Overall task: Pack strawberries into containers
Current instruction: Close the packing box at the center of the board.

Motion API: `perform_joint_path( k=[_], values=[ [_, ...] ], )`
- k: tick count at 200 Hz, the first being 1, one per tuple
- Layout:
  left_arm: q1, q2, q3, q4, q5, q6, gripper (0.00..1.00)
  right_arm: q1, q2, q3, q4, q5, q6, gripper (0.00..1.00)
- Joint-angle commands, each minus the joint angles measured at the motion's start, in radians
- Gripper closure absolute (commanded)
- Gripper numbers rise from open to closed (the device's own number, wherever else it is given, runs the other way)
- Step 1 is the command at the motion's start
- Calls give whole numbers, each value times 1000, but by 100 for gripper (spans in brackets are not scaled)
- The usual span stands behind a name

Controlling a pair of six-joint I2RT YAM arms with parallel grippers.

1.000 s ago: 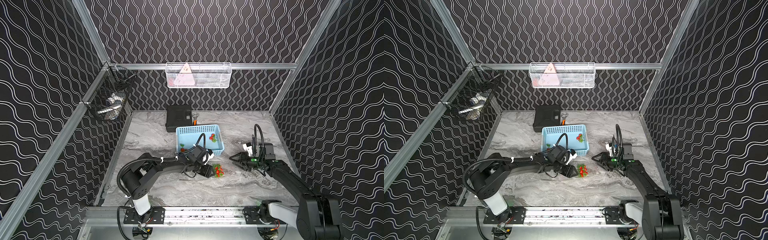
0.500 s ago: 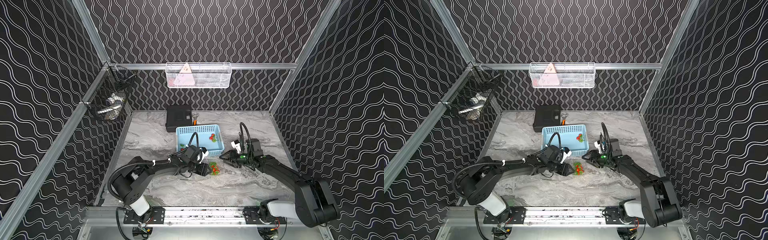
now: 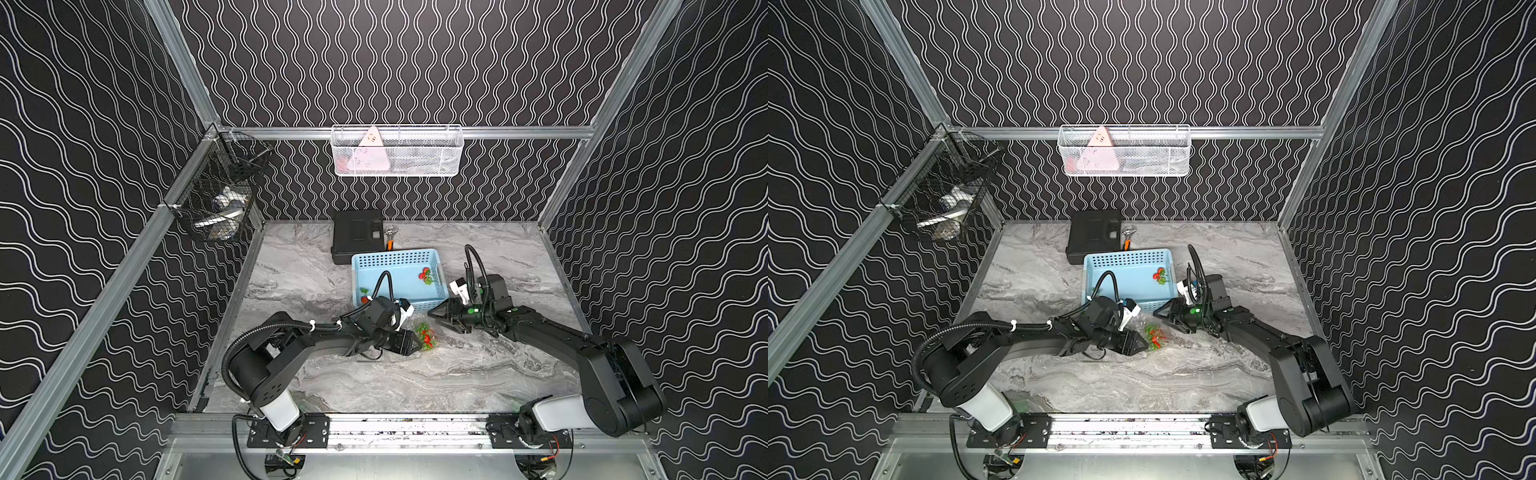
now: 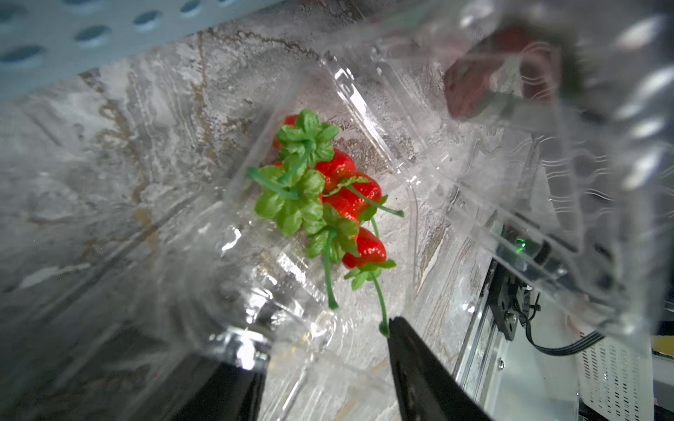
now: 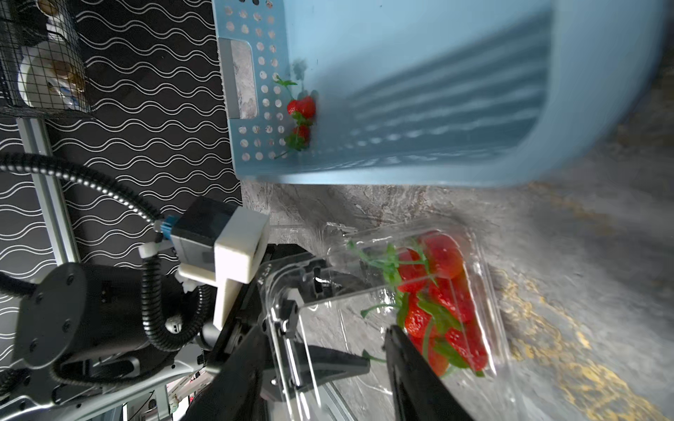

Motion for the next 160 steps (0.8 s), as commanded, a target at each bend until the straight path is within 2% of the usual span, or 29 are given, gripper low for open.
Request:
perform_joint_path(
  k=[1,118,160],
  values=[
    [9,-37,-3,54,-2,-13,43,6,3,8,45,5,20,45],
    [78,-260,-153,55,-28,-63,42,58,62,46,17,35,-2,46],
    [117,-315,-204,73,-21,-91,42,80,61,75,-51,69,-35,46]
  ],
)
